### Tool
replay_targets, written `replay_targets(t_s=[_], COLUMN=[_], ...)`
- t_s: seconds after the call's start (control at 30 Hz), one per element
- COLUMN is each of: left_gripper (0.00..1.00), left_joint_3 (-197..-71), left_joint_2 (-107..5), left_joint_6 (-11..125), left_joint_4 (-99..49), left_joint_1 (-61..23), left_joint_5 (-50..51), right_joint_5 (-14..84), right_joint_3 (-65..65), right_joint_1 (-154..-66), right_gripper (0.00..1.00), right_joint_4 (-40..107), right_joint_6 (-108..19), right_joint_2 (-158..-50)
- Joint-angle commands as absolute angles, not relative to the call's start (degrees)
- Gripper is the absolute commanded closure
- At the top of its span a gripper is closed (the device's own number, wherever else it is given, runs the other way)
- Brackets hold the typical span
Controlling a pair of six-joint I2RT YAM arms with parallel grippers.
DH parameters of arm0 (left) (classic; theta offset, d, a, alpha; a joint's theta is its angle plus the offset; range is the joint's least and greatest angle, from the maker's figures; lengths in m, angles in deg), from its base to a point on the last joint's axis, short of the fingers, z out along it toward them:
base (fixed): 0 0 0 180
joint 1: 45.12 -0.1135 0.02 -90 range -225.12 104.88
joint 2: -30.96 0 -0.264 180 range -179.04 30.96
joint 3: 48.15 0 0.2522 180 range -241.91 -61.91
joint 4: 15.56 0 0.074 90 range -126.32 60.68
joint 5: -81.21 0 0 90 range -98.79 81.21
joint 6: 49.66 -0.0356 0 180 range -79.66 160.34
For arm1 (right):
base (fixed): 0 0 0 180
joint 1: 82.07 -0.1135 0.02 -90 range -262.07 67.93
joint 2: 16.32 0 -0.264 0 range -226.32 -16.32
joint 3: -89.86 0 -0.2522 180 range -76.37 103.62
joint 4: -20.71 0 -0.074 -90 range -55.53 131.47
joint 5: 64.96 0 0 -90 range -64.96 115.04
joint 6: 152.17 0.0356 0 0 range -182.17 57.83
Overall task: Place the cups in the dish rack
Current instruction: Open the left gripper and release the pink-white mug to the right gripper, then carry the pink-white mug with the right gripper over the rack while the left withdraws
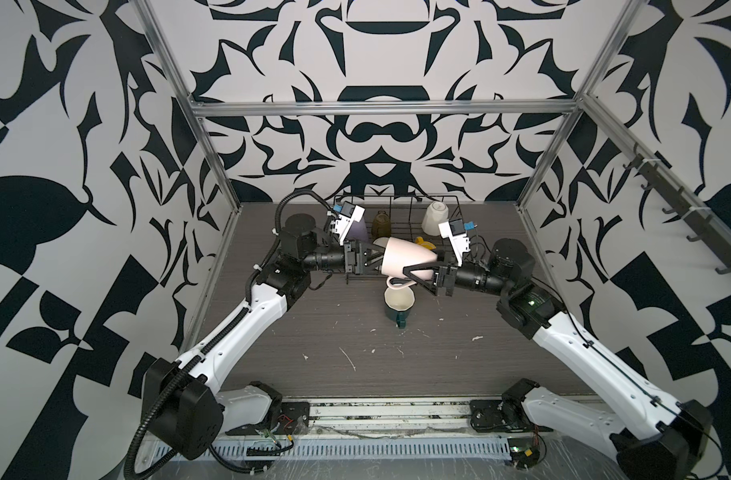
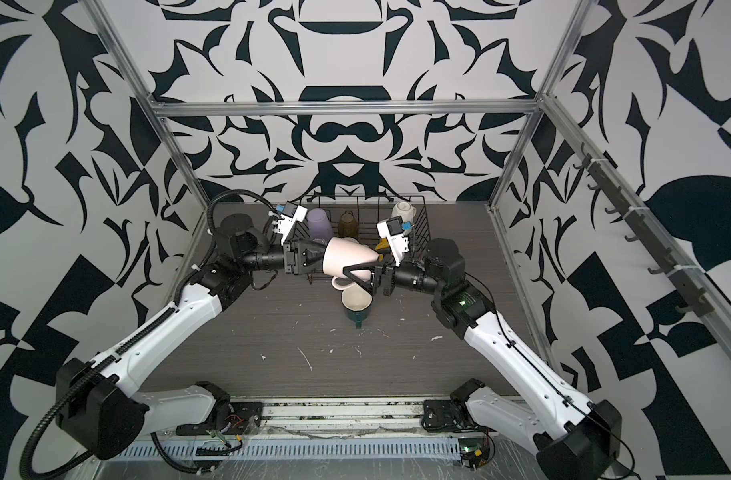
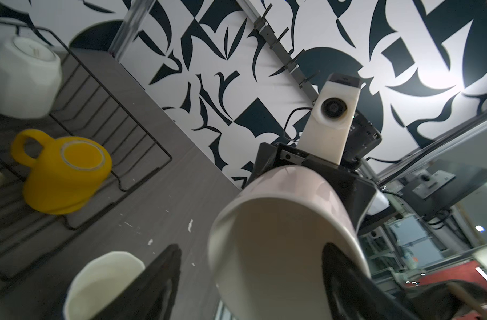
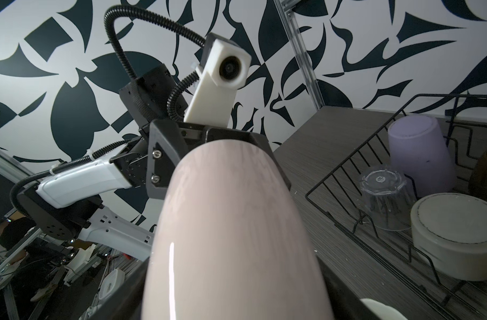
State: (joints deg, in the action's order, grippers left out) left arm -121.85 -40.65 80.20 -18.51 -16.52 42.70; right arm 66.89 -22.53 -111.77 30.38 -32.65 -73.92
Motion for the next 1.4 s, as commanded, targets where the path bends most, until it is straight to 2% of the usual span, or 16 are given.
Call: replay_targets(t_s=[0.0,0.07,0.33,0.6,0.77,1.0,1.37], left_gripper=[0.05,0.00,0.01,0.01,0.01,0.01,0.01], left_joint_3=[-121.5,-121.2,-119.1,-123.0,-120.2,-115.8,-109.7], left_joint_2=[-37.8,-37.1,-33.6,-28.6,-24.1,-19.4,-14.3], left_joint_6=[78.4,77.3,73.9,69.5,67.6,67.8,66.1], left_joint_4=[-18.0,-19.2,-23.2,-44.2,-46.3,-47.8,-47.5], left_joint_1=[-16.2,-16.3,-18.3,-23.7,-26.0,-29.1,-30.2], left_joint_5=[43.0,41.9,34.9,3.5,-6.1,-11.4,-11.5], right_joint_5=[61.6,60.5,54.1,42.9,37.1,31.1,23.3], right_joint_3=[-17.4,-15.9,-9.9,-1.4,5.7,16.9,41.3], right_joint_1=[-111.3,-111.3,-111.3,-111.3,-111.3,-111.3,-111.2], right_gripper=[1.00,1.00,1.00,1.00,1.00,1.00,1.00], right_joint_4=[29.9,33.2,46.3,61.3,67.1,72.5,84.9], right_joint_6=[-33.8,-35.1,-39.8,-45.6,-48.8,-52.7,-58.5], right_joint_2=[-72.0,-71.4,-70.2,-74.2,-81.4,-92.6,-114.4])
